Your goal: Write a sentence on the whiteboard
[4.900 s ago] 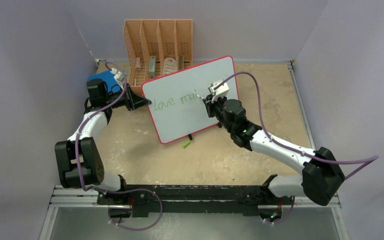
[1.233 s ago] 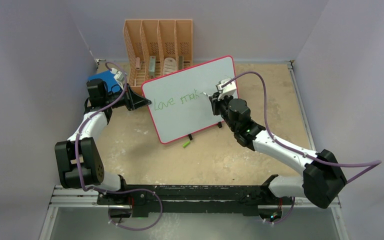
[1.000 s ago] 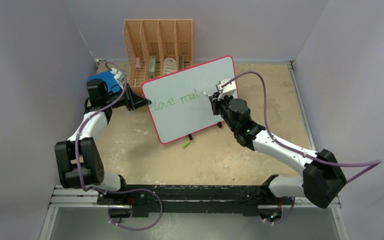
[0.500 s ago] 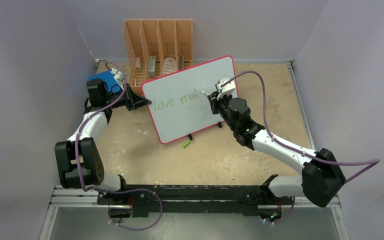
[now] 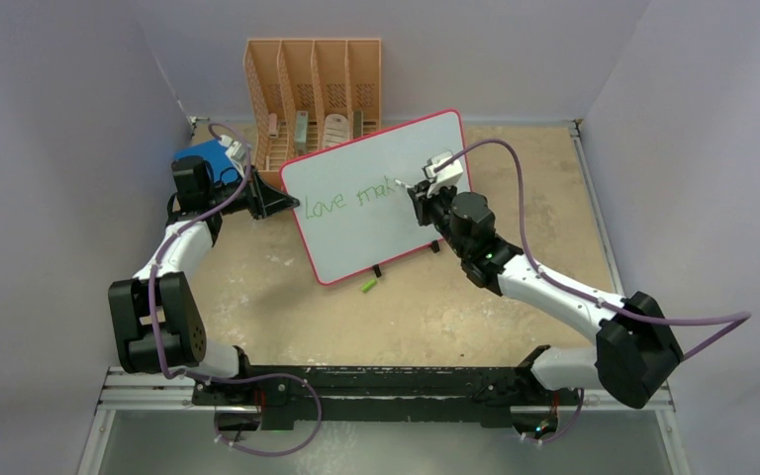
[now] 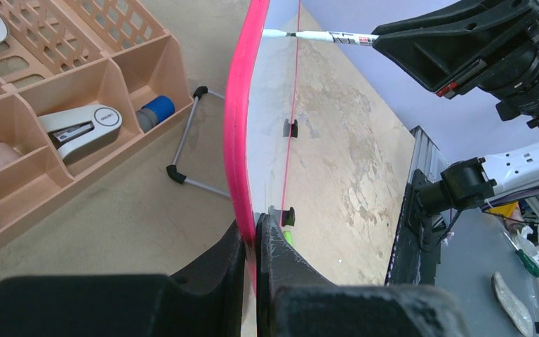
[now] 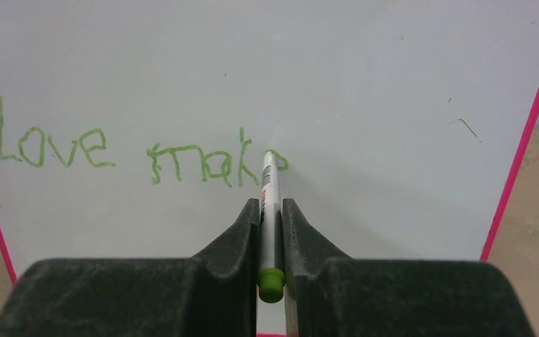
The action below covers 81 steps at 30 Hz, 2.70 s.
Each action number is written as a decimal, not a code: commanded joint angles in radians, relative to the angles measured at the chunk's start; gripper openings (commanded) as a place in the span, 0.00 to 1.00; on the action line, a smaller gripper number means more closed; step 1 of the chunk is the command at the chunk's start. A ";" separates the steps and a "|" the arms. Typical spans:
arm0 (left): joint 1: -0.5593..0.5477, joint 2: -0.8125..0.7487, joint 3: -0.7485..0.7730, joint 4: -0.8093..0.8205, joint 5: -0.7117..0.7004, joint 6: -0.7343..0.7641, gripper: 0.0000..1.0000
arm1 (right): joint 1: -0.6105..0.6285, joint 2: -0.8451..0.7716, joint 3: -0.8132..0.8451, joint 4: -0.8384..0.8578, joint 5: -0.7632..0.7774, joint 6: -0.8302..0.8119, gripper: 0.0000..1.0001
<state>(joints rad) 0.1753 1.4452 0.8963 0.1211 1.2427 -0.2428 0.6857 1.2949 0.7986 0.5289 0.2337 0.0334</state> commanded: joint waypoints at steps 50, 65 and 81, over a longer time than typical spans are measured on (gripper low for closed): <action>-0.004 -0.037 0.027 0.035 -0.005 0.050 0.00 | -0.005 -0.132 -0.049 -0.037 0.030 0.054 0.00; -0.003 -0.037 0.028 0.038 -0.005 0.048 0.00 | -0.010 -0.136 -0.080 0.014 0.090 0.054 0.00; -0.003 -0.038 0.026 0.039 -0.007 0.046 0.00 | -0.107 -0.142 -0.082 0.068 0.019 0.093 0.00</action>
<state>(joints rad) 0.1753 1.4441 0.8959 0.1177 1.2430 -0.2428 0.5926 1.1702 0.7132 0.5198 0.2760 0.1066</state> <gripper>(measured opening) 0.041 0.140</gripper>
